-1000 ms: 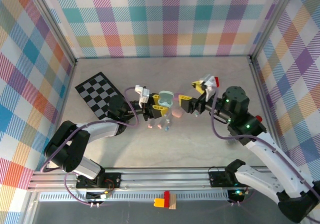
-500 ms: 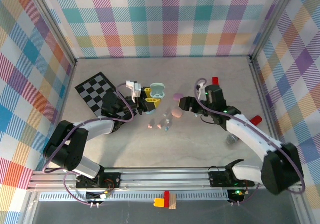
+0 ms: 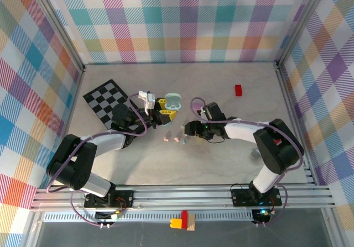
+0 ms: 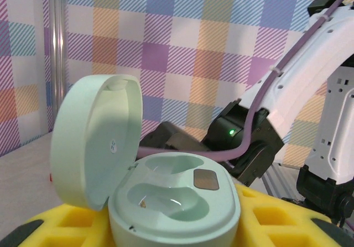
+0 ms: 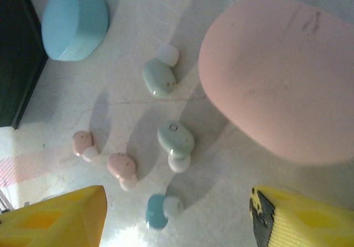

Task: Insert wireless bluetooth earbuds into charging case

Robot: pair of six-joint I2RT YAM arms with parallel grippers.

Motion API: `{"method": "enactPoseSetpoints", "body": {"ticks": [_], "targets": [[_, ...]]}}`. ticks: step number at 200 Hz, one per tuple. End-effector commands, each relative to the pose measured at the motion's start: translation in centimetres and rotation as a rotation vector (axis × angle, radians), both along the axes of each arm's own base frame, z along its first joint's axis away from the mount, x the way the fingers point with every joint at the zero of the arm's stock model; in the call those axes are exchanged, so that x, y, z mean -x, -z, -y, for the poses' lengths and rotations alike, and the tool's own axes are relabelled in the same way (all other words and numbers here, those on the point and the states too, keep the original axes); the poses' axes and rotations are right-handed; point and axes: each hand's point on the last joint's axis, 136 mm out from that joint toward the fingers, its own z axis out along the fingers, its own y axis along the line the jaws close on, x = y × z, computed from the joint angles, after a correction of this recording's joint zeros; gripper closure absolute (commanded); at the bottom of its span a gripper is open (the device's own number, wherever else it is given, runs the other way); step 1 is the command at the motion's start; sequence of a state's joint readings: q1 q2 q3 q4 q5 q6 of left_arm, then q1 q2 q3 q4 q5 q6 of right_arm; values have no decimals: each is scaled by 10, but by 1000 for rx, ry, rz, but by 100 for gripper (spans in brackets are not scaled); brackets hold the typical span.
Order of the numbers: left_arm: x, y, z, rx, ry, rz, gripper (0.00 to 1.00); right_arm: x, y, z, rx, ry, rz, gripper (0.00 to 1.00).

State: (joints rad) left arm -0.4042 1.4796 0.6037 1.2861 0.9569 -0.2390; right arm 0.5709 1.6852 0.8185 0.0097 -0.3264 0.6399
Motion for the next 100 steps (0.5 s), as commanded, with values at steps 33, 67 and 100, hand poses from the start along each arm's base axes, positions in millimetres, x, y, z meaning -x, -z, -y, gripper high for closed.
{"method": "enactPoseSetpoints", "body": {"ticks": [33,67,100], "targets": [[10,-18,-5,26,12,78,59,-28,-12,-21,-19,-70,82,32],[11,-17,-5,24,11,84,59,-27,-6,-28,-28,-117,59,35],[10,-17,-4,23,16,83,59,-24,-2,-35,-49,-160,34,44]]}}
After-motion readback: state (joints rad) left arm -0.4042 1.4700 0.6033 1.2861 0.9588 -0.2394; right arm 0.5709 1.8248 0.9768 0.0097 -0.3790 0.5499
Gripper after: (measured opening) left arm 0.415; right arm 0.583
